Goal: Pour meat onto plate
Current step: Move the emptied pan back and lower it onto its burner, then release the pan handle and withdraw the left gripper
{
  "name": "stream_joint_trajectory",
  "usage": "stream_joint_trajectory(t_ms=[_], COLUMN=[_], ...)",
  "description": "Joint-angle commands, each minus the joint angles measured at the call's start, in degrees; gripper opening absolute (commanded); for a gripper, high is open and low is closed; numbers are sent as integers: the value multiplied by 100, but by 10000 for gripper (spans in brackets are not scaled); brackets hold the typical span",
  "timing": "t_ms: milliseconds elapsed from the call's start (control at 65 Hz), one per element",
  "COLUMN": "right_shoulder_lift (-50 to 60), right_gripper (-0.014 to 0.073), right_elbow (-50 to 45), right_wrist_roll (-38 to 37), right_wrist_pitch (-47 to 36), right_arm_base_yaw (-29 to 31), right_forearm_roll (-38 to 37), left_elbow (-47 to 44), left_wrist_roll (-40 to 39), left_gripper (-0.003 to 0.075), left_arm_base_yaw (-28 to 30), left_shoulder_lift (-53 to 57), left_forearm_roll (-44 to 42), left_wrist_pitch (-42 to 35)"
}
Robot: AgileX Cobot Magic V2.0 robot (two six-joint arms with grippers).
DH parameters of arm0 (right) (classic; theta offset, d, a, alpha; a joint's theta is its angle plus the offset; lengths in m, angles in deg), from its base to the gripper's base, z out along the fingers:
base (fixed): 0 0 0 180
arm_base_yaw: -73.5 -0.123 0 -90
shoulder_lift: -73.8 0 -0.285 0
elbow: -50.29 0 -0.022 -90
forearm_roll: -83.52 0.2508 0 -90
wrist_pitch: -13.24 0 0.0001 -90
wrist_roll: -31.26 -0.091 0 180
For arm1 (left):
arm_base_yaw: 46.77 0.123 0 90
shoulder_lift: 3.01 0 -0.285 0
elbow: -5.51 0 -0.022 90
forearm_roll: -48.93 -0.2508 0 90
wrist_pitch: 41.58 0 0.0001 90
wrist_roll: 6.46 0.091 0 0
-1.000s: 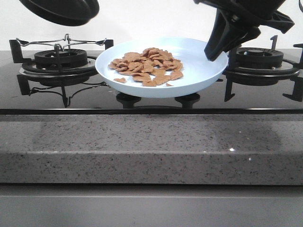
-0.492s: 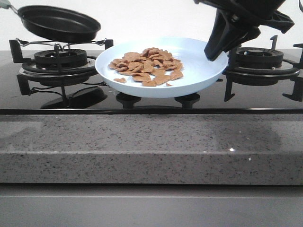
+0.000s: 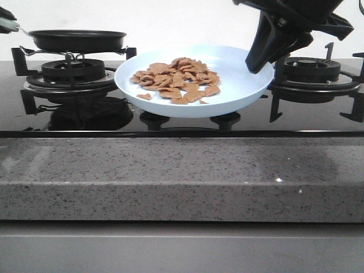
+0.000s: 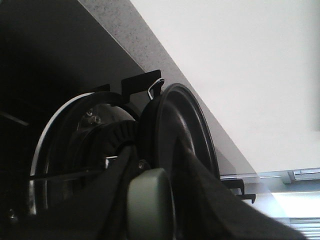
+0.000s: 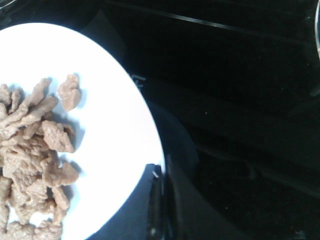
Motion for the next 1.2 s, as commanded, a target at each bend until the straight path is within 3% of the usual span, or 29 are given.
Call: stream_joint_trajectory(t_ms=[0,92,215,415,708,892,1185], right_shoulder_lift=[286,286,286,286,286,286,286], right_gripper=[-113,-113,-113,-113,-113,-113,-113], right_elbow=[156,156,156,156,156,156,156], right_wrist_roll=[42,42,42,42,42,42,42], right_wrist_pitch=[-253,-253,-253,-253,-254,-254,-254], right_arm_base_yaw=[11,11,11,11,11,11,11], right_forearm_roll=[169,169,169,169,169,169,169], left_elbow=[192,205,331,684,953,942,261], left_wrist_roll=[-27,-27,-27,-69,-579,-1229,-2080], left_gripper=[342,437,487,489,488,487,482], left_arm_base_yaw=[15,39,156,494,772,269,-1563], left_shoulder_lift=[290,290,290,431,1232,2101,3516], left_forearm_roll=[291,291,241,-338,-2529,-4389,-6538], left_wrist_pitch=[301,432,675,1003,533,283,-129])
